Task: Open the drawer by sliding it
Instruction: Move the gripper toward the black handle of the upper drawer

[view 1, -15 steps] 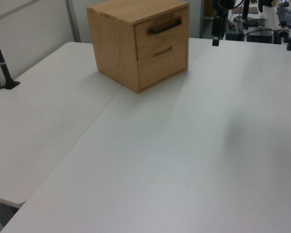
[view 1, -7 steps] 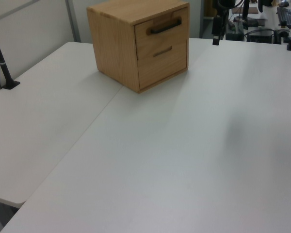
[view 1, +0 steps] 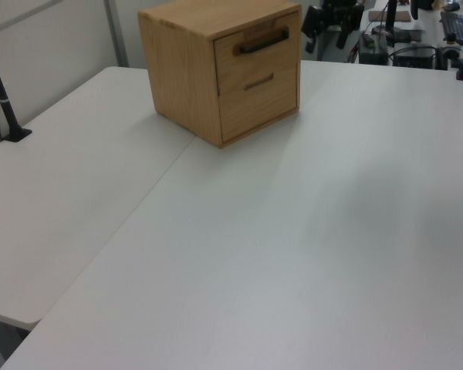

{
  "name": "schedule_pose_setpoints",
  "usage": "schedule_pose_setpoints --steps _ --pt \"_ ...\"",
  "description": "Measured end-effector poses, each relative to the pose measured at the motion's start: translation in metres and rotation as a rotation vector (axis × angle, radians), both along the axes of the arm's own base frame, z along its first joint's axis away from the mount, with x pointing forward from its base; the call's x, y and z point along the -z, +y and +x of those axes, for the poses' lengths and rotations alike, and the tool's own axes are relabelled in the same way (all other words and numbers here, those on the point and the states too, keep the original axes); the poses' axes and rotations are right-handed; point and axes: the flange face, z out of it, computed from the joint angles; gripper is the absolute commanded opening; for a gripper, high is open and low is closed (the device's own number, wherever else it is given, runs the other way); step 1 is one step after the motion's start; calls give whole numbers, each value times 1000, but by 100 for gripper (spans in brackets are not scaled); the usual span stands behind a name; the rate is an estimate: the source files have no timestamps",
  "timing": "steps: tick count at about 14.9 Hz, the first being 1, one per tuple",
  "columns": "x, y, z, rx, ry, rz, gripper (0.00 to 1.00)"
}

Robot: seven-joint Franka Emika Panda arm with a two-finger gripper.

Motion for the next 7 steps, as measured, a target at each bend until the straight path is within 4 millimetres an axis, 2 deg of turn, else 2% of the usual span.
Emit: schedule_pose_setpoints --steps 2,5,7 --pt "1 0 8 140 -43 39 100" --pt "19 -4 30 365 -87 104 100" --pt "27 -23 46 456 -142 147 93"
